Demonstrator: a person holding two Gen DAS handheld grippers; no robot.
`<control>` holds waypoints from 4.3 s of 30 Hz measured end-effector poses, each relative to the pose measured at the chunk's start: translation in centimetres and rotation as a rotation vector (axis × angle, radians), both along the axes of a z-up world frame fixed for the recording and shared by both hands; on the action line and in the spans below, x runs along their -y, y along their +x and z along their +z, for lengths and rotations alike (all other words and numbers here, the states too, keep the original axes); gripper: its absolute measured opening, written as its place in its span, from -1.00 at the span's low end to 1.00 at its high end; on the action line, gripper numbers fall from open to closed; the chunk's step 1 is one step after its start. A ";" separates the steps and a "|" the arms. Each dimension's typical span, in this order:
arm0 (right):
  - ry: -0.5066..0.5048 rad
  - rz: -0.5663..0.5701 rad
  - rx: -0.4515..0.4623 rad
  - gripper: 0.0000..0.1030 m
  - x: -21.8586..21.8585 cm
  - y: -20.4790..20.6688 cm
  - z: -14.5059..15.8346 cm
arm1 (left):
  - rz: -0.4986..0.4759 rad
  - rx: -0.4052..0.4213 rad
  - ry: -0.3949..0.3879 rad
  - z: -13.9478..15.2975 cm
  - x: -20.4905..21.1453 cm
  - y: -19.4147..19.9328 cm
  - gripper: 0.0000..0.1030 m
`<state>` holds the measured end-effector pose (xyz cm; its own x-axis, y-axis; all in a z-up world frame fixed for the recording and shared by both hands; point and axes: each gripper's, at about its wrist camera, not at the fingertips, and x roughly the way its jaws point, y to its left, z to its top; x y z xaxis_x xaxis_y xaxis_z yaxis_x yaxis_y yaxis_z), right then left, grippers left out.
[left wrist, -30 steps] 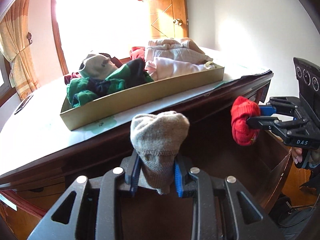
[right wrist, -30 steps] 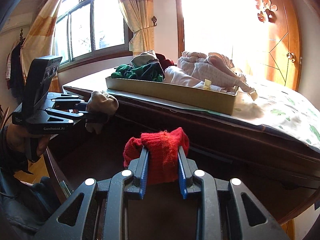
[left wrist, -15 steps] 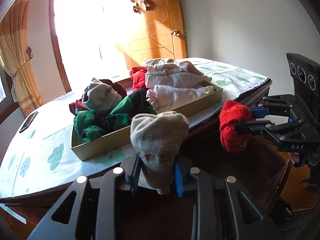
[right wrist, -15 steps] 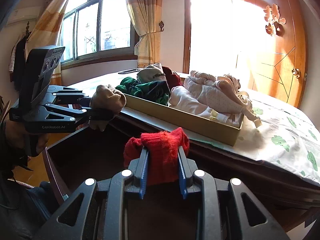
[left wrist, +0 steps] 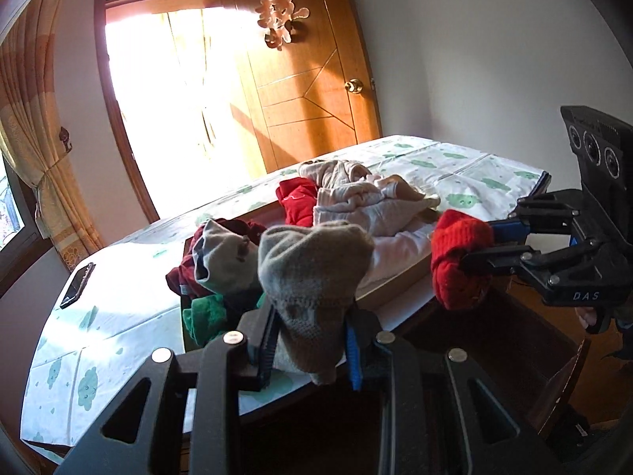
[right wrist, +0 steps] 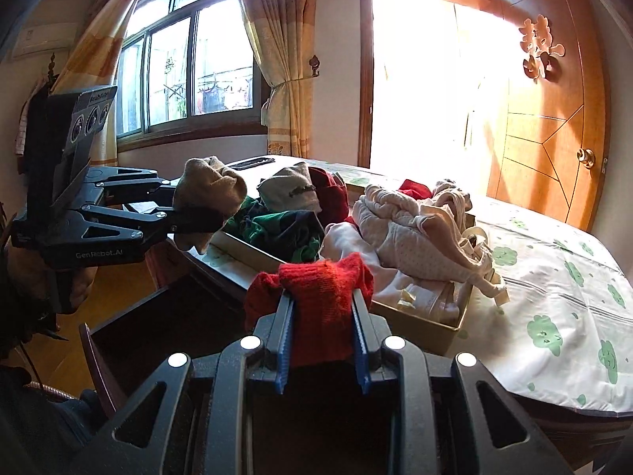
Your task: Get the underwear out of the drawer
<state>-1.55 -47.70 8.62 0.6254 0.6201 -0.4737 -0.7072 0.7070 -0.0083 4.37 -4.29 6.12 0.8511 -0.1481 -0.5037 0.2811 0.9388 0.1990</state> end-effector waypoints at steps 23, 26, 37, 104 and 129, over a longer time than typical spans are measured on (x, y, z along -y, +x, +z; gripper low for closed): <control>0.006 -0.045 0.022 -0.45 -1.8 6.4 4.3 | 0.038 -0.018 0.087 1.6 1.1 6.9 -0.47; 0.011 -0.057 0.012 -0.45 -2.3 7.6 4.6 | 0.046 -0.036 0.082 1.4 1.1 8.2 -0.47; 0.008 -0.123 -0.042 -0.45 -4.8 12.1 4.4 | 0.076 -0.107 0.054 -0.3 0.4 11.2 -0.47; 0.152 -0.151 -0.003 0.53 -1.6 -0.8 2.2 | 0.152 0.056 -0.184 -0.3 -2.1 -2.3 0.90; 0.159 -0.150 -0.005 0.53 -1.7 -1.2 1.8 | 0.181 0.025 -0.178 -0.7 -1.9 -2.0 0.95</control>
<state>-2.70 -46.05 10.44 0.7140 0.5875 -0.3809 -0.5939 0.7963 0.1148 2.34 -2.39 5.45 0.8837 -0.0765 -0.4617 0.1022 0.9943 0.0309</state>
